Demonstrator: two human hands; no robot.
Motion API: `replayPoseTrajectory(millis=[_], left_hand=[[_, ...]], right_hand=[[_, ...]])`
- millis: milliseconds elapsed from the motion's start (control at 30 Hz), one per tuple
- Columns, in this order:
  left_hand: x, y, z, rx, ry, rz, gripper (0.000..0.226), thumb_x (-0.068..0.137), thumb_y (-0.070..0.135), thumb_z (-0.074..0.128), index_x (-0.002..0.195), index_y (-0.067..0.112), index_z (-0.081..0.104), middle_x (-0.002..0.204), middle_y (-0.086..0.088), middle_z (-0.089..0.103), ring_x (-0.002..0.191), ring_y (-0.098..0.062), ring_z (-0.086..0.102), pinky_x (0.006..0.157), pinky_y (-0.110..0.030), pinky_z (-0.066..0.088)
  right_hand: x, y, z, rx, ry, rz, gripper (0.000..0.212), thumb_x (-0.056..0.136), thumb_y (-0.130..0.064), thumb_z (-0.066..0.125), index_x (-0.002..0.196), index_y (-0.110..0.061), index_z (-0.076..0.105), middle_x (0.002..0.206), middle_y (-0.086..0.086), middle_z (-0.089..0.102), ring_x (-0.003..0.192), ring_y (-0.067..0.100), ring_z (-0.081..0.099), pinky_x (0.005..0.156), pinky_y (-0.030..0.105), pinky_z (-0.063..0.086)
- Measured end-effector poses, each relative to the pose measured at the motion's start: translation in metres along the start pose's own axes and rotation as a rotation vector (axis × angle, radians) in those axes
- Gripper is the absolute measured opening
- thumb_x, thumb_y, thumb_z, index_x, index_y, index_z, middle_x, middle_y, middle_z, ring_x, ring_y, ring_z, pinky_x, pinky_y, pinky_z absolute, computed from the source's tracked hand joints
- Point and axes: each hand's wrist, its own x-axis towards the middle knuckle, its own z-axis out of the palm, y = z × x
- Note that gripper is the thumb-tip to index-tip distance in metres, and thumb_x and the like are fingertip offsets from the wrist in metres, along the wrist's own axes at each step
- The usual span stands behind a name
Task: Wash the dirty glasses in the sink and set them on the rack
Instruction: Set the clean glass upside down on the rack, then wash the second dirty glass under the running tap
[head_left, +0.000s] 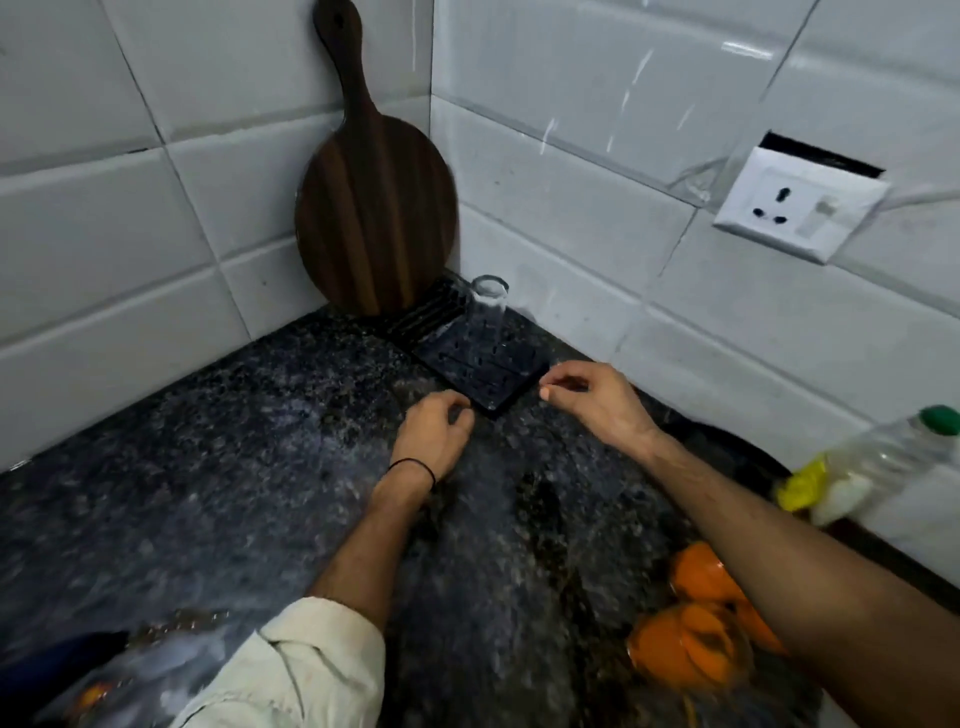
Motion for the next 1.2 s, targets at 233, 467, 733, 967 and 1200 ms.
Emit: replayPoseTrajectory(millis=[233, 467, 733, 967, 1200], left_hand=[[-0.110, 0.028, 0.032, -0.132, -0.009, 0.039, 0.019, 0.096, 0.023, 0.058, 0.107, 0.015, 0.071, 0.092, 0.003, 0.066, 0.091, -0.014, 0.062, 0.080, -0.024, 0.046], [-0.207, 0.033, 0.091, -0.174, -0.052, 0.053, 0.014, 0.094, 0.018, 0.060, 0.089, 0.025, 0.071, 0.089, 0.004, 0.070, 0.091, -0.014, 0.065, 0.081, -0.027, 0.050], [-0.254, 0.022, 0.150, 0.138, -0.188, 0.164, 0.035, 0.098, 0.024, 0.053, 0.132, 0.017, 0.058, 0.144, -0.005, 0.053, 0.132, -0.022, 0.049, 0.107, -0.032, 0.039], [-0.252, 0.003, 0.176, 0.509, -0.234, 0.235, 0.056, 0.104, 0.042, 0.030, 0.157, 0.028, 0.015, 0.166, 0.004, 0.004, 0.153, -0.019, 0.002, 0.122, -0.043, 0.007], [-0.252, -0.001, 0.178, 0.437, -0.167, 0.280, 0.057, 0.103, 0.042, 0.036, 0.156, 0.029, 0.019, 0.164, 0.005, 0.016, 0.152, -0.019, 0.010, 0.121, -0.043, 0.011]], right_hand=[[-0.150, 0.004, -0.039, -0.010, 0.073, -0.090, 0.009, 0.091, -0.028, 0.070, 0.089, -0.025, 0.078, 0.084, -0.013, 0.074, 0.081, -0.004, 0.065, 0.072, 0.007, 0.044], [-0.277, 0.058, -0.051, -0.100, 0.309, -0.174, 0.014, 0.094, -0.021, 0.065, 0.103, -0.013, 0.072, 0.109, 0.000, 0.064, 0.102, 0.012, 0.059, 0.087, 0.028, 0.047], [-0.303, 0.097, -0.016, -0.378, 0.072, 0.074, 0.055, 0.087, -0.054, 0.068, 0.128, -0.019, 0.058, 0.148, 0.009, 0.033, 0.131, 0.031, 0.041, 0.105, 0.043, 0.041], [-0.282, 0.103, 0.004, -0.271, 0.152, 0.098, 0.028, 0.091, -0.045, 0.066, 0.093, -0.019, 0.055, 0.105, 0.005, 0.053, 0.098, 0.028, 0.056, 0.078, 0.039, 0.045], [-0.305, 0.115, 0.003, -0.183, 0.274, 0.069, 0.025, 0.086, -0.036, 0.072, 0.086, -0.014, 0.061, 0.098, 0.000, 0.056, 0.092, 0.022, 0.055, 0.074, 0.034, 0.044]])
